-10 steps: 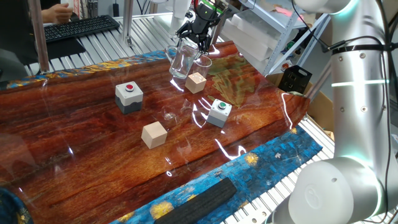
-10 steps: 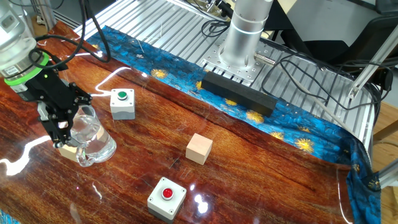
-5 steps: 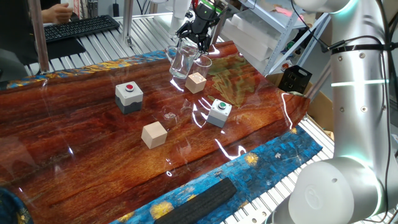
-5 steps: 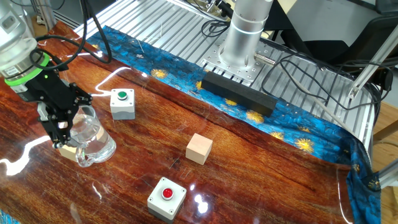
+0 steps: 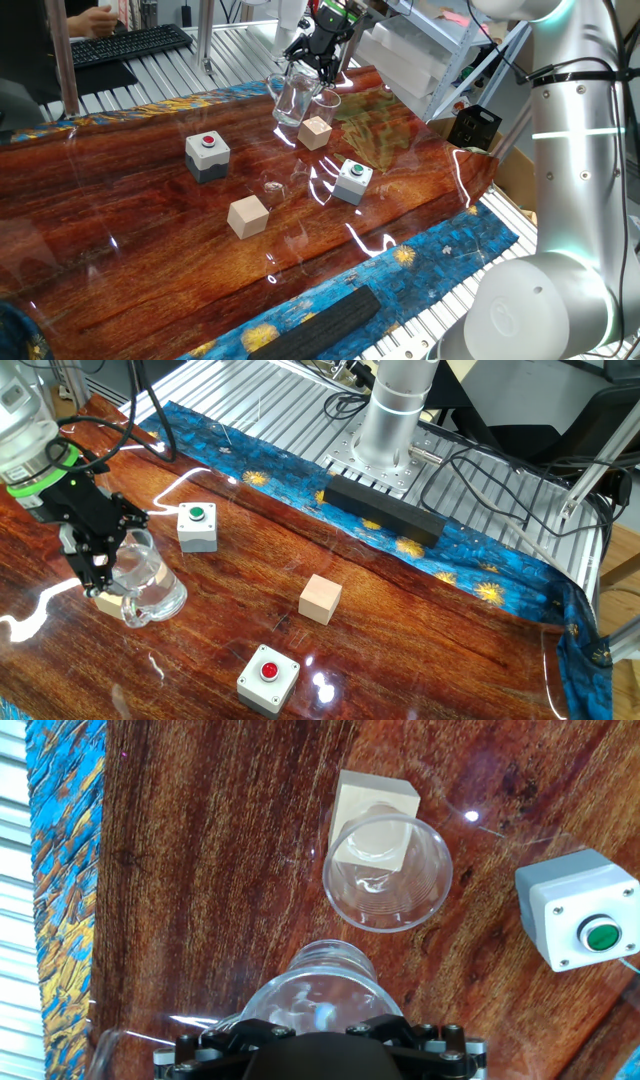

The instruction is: Pour the water from one cup into another empty cup

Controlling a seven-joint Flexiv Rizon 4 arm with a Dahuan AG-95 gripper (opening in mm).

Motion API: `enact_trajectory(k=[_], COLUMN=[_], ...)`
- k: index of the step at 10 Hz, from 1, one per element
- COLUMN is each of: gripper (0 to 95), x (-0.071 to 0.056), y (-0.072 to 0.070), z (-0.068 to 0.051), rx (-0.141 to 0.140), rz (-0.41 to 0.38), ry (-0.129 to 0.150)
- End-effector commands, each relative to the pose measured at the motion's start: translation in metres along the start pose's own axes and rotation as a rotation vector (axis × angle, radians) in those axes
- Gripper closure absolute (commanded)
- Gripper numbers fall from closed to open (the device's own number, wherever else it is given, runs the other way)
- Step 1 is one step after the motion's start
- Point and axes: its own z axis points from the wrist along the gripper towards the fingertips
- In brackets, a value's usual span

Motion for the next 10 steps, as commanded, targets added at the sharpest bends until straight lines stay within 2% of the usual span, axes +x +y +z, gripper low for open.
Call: enact_trajectory(k=[1,4,10], gripper=[95.0,95.0,95.0], x=[0.001,0.002,0.003], y=[-0.006,-0.016,-0.031], z=[-0.004,-0.008,-0.013], rx=[-0.006,-0.022,-0.033], rz=[0.012,0.019,0.024], ry=[0.020,0.043,0.078])
